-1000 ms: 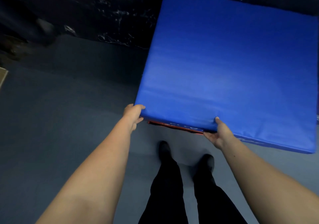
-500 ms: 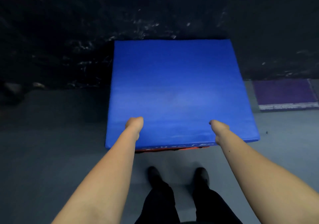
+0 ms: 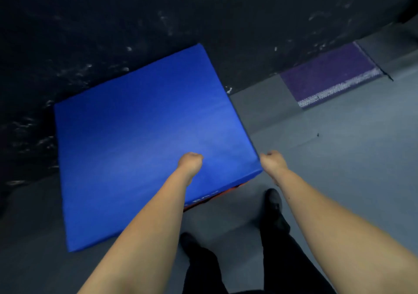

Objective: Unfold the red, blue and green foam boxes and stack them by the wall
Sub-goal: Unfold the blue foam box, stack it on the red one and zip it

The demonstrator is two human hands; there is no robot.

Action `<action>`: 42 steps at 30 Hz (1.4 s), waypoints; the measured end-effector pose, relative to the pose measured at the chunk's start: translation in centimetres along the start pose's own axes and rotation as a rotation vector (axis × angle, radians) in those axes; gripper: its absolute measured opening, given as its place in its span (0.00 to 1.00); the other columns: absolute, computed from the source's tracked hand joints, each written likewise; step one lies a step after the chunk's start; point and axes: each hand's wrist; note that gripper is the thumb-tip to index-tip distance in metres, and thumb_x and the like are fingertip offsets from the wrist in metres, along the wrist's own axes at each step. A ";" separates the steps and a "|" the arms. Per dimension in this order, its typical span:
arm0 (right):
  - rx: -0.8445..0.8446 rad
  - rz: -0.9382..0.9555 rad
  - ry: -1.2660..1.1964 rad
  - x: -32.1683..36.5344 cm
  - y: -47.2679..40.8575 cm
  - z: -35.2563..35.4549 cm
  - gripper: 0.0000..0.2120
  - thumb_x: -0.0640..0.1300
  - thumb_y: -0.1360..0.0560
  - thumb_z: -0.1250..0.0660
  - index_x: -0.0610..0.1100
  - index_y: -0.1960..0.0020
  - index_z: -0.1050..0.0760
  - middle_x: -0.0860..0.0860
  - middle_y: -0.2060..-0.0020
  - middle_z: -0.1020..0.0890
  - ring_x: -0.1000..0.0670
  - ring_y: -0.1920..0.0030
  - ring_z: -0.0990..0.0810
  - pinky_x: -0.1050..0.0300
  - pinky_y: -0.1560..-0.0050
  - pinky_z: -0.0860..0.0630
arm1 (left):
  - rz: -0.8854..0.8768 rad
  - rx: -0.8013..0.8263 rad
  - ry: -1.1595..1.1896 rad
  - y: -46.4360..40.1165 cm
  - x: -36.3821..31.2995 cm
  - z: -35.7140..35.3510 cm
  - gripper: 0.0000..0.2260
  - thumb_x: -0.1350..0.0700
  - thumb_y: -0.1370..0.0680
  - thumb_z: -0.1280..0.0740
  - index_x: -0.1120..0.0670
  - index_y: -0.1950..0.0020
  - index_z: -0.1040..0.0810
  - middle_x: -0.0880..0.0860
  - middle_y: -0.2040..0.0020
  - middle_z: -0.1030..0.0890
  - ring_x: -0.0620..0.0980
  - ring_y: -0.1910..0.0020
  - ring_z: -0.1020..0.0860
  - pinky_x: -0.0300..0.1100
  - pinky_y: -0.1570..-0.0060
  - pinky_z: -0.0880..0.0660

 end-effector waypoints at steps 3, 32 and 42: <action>0.146 0.016 0.089 -0.5 -3.6 3.8 0.09 0.45 0.21 0.39 0.40 0.52 0.24 0.41 0.56 0.25 0.47 0.54 0.27 0.57 0.54 0.34 | -0.062 -0.059 -0.132 -2.1 -4.9 -6.8 0.19 0.53 0.18 0.37 0.56 0.28 0.27 0.57 0.28 0.27 0.58 0.32 0.27 0.46 0.35 0.29; 0.522 -0.181 0.041 -8.1 -29.9 -7.7 0.31 0.56 0.17 0.43 0.39 0.21 0.42 0.41 0.22 0.36 0.39 0.24 0.35 0.48 0.28 0.37 | -0.358 -0.785 -0.682 -13.6 -11.4 -18.2 0.38 0.43 0.22 0.40 0.53 0.16 0.49 0.55 0.16 0.51 0.53 0.17 0.54 0.58 0.20 0.55; 0.192 0.143 -0.122 -7.3 -26.4 -10.1 0.05 0.38 0.24 0.38 0.43 0.51 0.24 0.48 0.62 0.20 0.43 0.58 0.21 0.54 0.57 0.26 | -0.368 -0.788 -0.673 -13.5 -11.2 -18.0 0.37 0.42 0.23 0.41 0.52 0.17 0.49 0.55 0.16 0.50 0.53 0.17 0.53 0.59 0.20 0.54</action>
Point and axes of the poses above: each hand's wrist, its own y-axis away from the middle knuckle, its own z-axis out of the back of the hand, x = y × z
